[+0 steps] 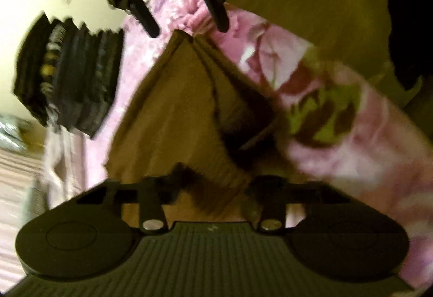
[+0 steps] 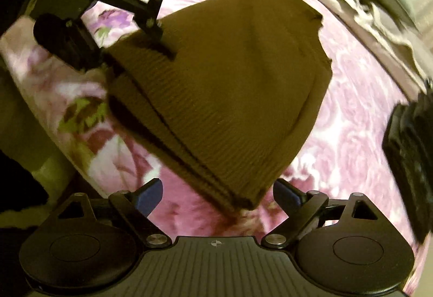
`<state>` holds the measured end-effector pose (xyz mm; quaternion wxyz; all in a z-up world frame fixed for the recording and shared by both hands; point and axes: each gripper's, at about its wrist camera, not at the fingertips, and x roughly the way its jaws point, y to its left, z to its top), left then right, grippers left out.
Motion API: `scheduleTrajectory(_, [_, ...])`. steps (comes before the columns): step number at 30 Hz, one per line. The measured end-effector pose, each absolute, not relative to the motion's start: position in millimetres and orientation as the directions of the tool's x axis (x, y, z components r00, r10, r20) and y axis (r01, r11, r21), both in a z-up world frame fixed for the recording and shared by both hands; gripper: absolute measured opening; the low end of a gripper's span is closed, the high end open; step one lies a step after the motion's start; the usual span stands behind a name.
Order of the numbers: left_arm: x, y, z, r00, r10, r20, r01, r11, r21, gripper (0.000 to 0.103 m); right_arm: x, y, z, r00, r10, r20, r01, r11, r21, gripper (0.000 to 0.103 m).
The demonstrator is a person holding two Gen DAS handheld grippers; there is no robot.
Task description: Fold clothes
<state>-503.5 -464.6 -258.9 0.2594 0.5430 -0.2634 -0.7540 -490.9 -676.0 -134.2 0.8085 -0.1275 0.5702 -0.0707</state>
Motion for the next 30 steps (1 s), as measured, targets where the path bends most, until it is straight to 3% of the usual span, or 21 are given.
scheduleTrajectory(4, [-502,-486,-230,-0.261,-0.648,-0.716,0.309,-0.758,0.574,0.014,-503,-682,-142,0.361,-0.28,-0.889,-0.175,0.916,-0.36,0.091])
scheduleTrajectory(8, [-485,-522,-194,-0.259,-0.608,-0.751,0.601,-0.71,0.367,0.014,-511,-677,-154,0.441,-0.312,-0.842,-0.304,0.83,-0.467,0.092])
scheduleTrajectory(13, [-475,-543,-178,-0.269,-0.589,-0.762,0.695,-0.666,0.269,0.014,-506,-669,-164,0.547,-0.269,-0.793,-0.392,0.754,-0.527,0.092])
scheduleTrajectory(18, [-474,-540,-179,-0.267,-0.573,-0.775,0.69,-0.675,0.262,0.014,-499,-676,-183,0.585,-0.263,-0.767,-0.431,0.7,-0.569,0.091])
scheduleTrajectory(19, [-475,-538,-181,-0.263,-0.572,-0.777,0.682,-0.68,0.27,0.015,-496,-683,-183,0.588,-0.282,-0.758,-0.407,0.707,-0.578,0.085])
scheduleTrajectory(21, [-477,-532,-184,-0.25,-0.572,-0.781,0.661,-0.691,0.294,0.02,-492,-698,-178,0.568,-0.306,-0.764,-0.36,0.742,-0.565,0.056])
scheduleTrajectory(23, [-486,-520,-194,-0.223,-0.575,-0.787,0.605,-0.715,0.351,0.023,-491,-699,-174,0.558,-0.293,-0.776,-0.373,0.747,-0.55,0.042])
scheduleTrajectory(24, [-491,-514,-199,-0.211,-0.573,-0.792,0.579,-0.726,0.371,0.023,-491,-699,-172,0.553,-0.286,-0.782,-0.38,0.749,-0.543,0.02])
scheduleTrajectory(25, [-495,-509,-204,-0.198,-0.571,-0.797,0.552,-0.737,0.39,0.023,-491,-699,-169,0.548,-0.279,-0.788,-0.387,0.751,-0.535,0.013])
scheduleTrajectory(27, [-503,-499,-211,-0.179,-0.567,-0.804,0.507,-0.754,0.418,0.013,-491,-697,-167,0.522,-0.274,-0.807,-0.368,0.782,-0.504,0.012])
scheduleTrajectory(30, [-505,-486,-199,-0.206,-0.551,-0.809,0.531,-0.757,0.38,0.01,-493,-694,-153,0.481,-0.248,-0.841,-0.35,0.825,-0.444,0.011])
